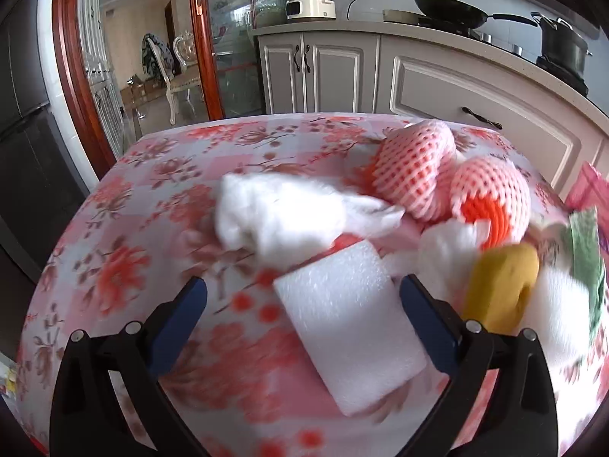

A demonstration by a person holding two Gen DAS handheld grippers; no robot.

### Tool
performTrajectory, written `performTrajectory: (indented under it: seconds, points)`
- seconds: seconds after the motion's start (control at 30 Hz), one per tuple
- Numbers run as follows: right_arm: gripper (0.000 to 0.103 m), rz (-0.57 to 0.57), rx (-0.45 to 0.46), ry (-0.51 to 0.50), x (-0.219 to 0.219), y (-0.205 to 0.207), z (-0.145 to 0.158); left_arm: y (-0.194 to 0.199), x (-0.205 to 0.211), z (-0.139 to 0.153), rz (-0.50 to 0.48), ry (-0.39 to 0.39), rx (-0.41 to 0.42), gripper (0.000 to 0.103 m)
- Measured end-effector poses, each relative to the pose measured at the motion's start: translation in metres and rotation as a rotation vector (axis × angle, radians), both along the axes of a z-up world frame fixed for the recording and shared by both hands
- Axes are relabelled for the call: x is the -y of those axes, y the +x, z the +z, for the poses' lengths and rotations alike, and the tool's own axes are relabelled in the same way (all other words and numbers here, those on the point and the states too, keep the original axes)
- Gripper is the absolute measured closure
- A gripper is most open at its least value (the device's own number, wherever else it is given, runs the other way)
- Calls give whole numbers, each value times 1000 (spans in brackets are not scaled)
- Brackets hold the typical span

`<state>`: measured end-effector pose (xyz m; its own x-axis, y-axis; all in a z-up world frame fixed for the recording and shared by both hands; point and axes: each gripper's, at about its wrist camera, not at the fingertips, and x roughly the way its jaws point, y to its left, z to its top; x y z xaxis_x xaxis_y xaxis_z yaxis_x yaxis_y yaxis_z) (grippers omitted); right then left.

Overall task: Collect trash
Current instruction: 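Grasp a white foam block with the right tool while the left tool grasps another foam block, then carry both foam blocks over the pink bin and open both tools to drop them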

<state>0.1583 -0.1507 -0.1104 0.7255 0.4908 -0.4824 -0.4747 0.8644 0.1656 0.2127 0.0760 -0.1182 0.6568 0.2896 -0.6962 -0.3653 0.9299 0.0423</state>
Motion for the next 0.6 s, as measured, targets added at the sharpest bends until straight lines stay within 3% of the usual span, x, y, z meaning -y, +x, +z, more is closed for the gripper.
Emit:
performTrajectory:
  seconds: [0.13, 0.23, 0.33, 0.37, 0.47, 0.6]
  points:
    - [61, 17, -6, -2, -8, 0, -2, -17, -16, 0, -28, -52, 22, 6]
    - [61, 24, -13, -15, -15, -1, -3, -17, -17, -2, -60, -94, 10, 23]
    - [61, 30, -1, -31, -20, -5, 0, -17, -11, -5, -106, -124, 5, 34]
    - [61, 29, 1, -32, -21, -6, 1, -17, -8, -7, -125, -128, 3, 47]
    - [61, 16, 7, -36, -19, -8, 2, -21, 0, -6, -175, -117, 26, 48]
    - [61, -12, 19, -32, -14, -10, 2, -38, 16, 11, -253, -57, 119, 49]
